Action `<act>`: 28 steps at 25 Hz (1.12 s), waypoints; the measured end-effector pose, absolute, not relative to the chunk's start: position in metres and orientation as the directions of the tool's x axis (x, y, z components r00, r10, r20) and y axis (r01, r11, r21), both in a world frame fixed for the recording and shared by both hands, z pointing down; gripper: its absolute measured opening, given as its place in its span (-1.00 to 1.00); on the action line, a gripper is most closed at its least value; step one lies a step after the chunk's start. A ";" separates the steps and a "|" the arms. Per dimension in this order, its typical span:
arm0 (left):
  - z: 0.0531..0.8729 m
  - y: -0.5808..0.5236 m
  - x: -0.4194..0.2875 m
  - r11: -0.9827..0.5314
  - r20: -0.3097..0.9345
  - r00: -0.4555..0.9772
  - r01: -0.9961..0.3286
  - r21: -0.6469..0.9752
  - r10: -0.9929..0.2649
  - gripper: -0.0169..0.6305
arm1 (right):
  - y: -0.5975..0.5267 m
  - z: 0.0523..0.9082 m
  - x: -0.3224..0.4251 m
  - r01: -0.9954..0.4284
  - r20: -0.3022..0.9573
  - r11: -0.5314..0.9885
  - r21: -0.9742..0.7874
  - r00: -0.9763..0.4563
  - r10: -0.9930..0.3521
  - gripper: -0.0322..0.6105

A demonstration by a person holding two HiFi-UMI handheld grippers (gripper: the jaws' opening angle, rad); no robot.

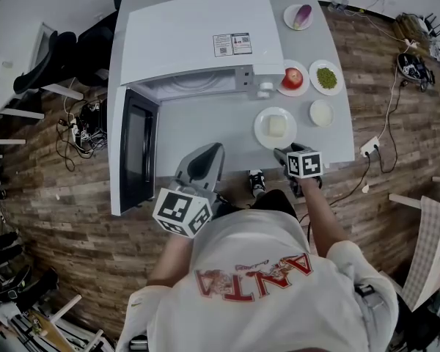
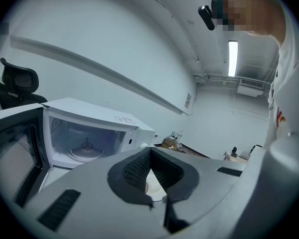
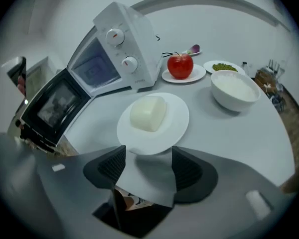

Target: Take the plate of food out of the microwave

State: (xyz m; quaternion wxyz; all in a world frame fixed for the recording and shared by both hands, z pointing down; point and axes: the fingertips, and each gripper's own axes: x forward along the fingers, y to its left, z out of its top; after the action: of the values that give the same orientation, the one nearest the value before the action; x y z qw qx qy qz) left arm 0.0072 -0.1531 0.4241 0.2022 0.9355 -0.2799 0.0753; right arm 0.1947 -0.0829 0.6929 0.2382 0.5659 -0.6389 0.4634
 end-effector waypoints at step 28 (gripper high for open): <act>0.335 -0.187 -0.068 -0.694 0.067 0.721 -0.685 0.222 -0.690 -0.92 | -0.178 0.342 0.107 -0.902 0.148 0.378 -0.207 -0.411 -0.899 -0.89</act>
State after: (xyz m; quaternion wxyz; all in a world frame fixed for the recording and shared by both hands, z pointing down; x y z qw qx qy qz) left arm -0.0676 -0.1870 0.3348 0.1161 0.9203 -0.3735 -0.0109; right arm 0.1070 -0.1779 0.3419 0.0053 0.5425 -0.8302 0.1283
